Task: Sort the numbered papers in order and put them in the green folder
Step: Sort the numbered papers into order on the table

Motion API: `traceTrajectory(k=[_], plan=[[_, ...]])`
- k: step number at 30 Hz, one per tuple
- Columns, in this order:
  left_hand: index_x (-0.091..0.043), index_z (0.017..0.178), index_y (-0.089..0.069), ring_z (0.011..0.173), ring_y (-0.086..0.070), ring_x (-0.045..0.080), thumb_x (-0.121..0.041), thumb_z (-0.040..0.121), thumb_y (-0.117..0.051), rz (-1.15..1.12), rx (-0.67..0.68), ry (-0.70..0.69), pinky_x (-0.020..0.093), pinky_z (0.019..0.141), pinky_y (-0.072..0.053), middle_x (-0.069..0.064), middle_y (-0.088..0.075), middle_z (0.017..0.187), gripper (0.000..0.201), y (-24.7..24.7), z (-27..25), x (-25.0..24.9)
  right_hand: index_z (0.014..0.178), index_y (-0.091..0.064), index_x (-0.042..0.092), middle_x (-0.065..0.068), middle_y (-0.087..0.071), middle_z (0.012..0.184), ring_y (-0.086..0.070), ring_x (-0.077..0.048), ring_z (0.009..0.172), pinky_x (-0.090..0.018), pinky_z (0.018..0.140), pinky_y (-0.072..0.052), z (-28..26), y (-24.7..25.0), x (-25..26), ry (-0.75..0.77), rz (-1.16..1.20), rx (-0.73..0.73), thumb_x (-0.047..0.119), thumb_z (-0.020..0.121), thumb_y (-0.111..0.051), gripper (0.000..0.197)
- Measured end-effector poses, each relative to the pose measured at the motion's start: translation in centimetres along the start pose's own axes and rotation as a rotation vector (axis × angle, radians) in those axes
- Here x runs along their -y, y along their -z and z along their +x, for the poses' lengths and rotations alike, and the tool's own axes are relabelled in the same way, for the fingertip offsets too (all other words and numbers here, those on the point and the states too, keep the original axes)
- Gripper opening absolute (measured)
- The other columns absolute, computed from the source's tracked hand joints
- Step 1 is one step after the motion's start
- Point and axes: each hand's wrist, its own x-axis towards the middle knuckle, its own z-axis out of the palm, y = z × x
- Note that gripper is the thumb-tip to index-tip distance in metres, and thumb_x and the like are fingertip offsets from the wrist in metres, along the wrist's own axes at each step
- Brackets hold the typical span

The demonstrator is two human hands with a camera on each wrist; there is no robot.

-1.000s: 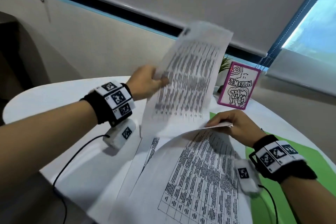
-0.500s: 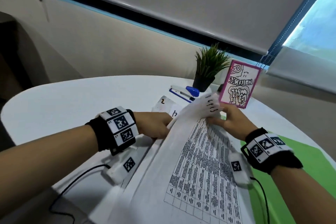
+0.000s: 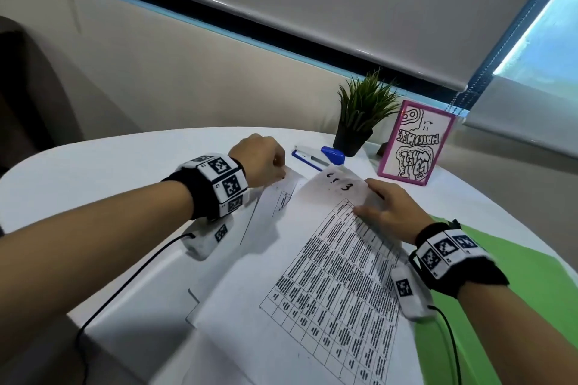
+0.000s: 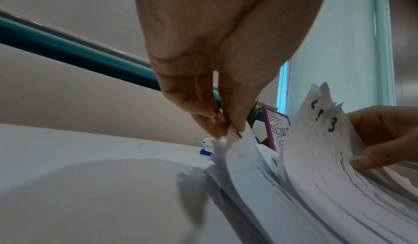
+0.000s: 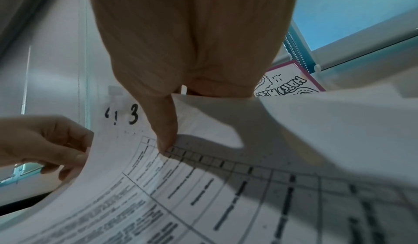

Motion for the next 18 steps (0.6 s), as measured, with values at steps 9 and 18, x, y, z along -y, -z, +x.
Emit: traceTrajectory(k=[9, 18], plan=[[-0.007, 0.083, -0.061, 0.074, -0.065, 0.027, -0.052, 0.082, -0.065, -0.351, -0.081, 0.241, 0.036, 0.072, -0.052, 0.01, -0.069, 0.079, 0.045, 0.6, 0.0, 1.0, 0.117, -0.06, 0.014, 0.006, -0.062, 0.11, -0.058, -0.016, 0.101, -0.028, 0.086, -0.043, 0.5, -0.4, -0.1, 0.006, -0.111, 0.037, 0.021, 0.085, -0.074, 0.036], [-0.012, 0.081, -0.068, 0.064, -0.061, 0.02, -0.021, 0.089, -0.066, -0.297, 0.078, 0.262, 0.024, 0.065, -0.046, 0.001, -0.064, 0.069, 0.012, 3.3, -2.1, 3.2, 0.124, -0.049, 0.019, -0.003, -0.063, 0.119, -0.061, -0.021, 0.107, -0.043, 0.096, -0.051, -0.1, 0.0, -1.0, -0.197, -0.034, 0.062, 0.034, 0.08, -0.078, 0.055]])
